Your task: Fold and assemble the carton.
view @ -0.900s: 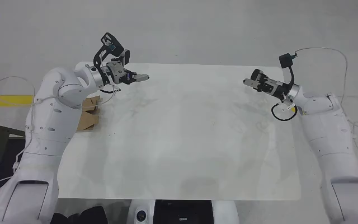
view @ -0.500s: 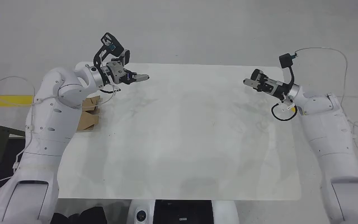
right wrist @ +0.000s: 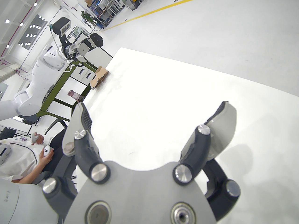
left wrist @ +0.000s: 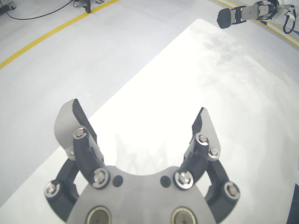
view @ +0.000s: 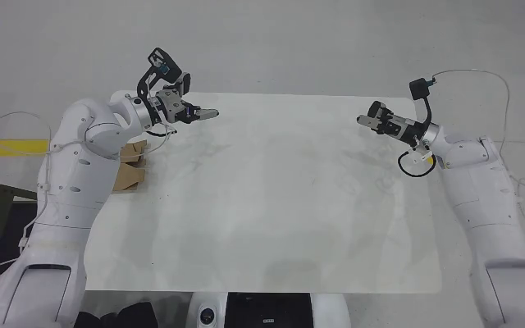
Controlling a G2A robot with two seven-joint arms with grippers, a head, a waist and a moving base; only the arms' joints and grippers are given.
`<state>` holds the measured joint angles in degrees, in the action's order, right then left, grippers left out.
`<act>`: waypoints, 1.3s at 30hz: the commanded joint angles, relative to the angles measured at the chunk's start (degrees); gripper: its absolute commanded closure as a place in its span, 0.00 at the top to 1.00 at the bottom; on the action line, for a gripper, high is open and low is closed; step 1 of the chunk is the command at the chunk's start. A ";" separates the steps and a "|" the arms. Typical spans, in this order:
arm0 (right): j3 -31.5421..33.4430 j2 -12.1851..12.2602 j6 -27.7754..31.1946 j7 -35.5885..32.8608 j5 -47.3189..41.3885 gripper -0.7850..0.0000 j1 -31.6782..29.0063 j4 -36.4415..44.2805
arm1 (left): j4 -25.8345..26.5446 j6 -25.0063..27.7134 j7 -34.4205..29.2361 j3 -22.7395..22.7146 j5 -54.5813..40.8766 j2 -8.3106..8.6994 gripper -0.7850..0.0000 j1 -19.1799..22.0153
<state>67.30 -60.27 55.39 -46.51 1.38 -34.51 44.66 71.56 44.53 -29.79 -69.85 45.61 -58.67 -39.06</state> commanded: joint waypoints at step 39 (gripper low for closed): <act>0.00 0.00 0.00 0.00 0.00 1.00 0.00 0.00 | -22.00 -20.56 -31.60 -27.34 -28.78 8.74 1.00 3.56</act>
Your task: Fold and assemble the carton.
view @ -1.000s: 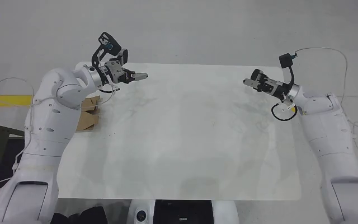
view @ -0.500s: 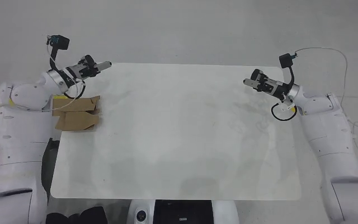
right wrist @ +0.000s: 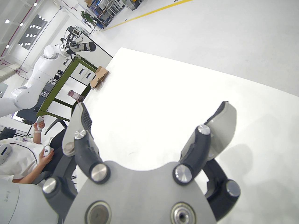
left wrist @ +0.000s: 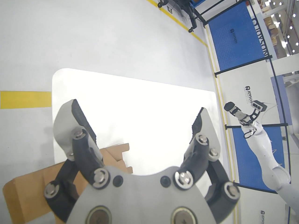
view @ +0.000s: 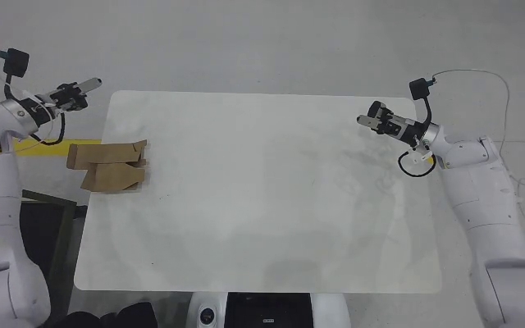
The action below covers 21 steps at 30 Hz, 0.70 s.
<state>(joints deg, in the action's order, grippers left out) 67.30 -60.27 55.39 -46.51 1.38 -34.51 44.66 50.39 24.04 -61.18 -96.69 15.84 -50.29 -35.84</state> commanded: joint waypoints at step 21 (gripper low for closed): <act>0.00 0.00 0.00 0.00 0.00 1.00 0.00 0.00 | -13.62 -1.39 -3.75 -0.53 25.31 6.61 1.00 3.64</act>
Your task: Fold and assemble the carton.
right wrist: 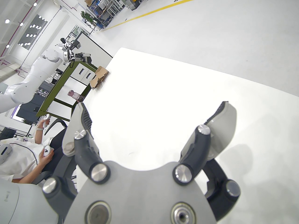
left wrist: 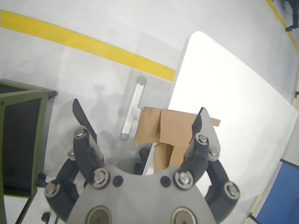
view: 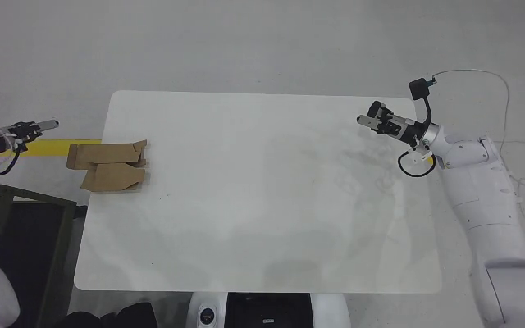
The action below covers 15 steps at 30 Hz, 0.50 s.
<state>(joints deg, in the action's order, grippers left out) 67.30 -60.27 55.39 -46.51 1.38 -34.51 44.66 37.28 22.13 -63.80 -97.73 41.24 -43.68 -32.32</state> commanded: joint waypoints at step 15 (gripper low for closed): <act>0.00 0.00 0.00 0.00 0.00 1.00 0.00 0.00 | -2.04 0.97 -2.60 10.37 3.10 -1.48 1.00 1.10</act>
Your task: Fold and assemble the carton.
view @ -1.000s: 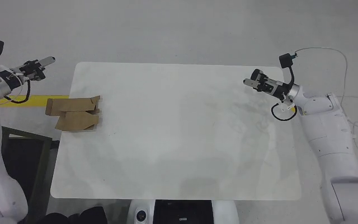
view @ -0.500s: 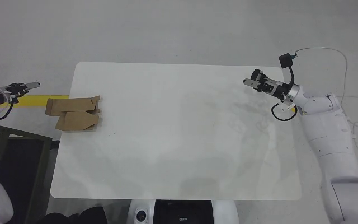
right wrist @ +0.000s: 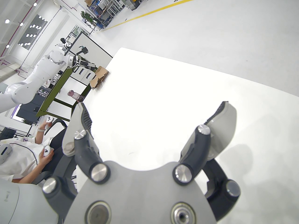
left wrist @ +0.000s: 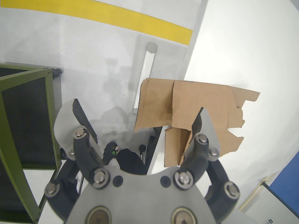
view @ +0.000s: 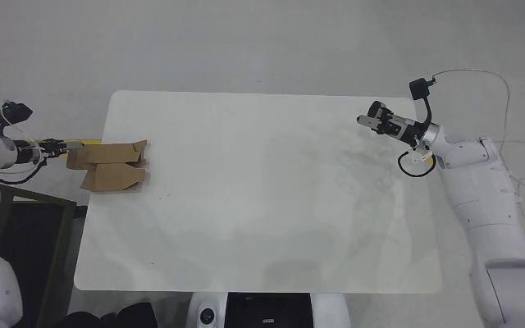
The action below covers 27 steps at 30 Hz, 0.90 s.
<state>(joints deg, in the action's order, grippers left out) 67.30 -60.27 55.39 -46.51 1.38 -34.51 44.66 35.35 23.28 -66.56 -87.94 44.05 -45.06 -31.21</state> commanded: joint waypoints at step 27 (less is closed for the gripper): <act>0.00 0.00 0.00 0.00 0.00 1.00 0.00 0.00 | 0.00 -2.51 2.01 9.17 4.28 -1.21 0.13 1.32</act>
<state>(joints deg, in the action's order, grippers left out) 67.30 -60.27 55.39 -46.51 1.38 -34.51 44.66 35.54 20.77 -64.67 -78.76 48.73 -46.26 -29.95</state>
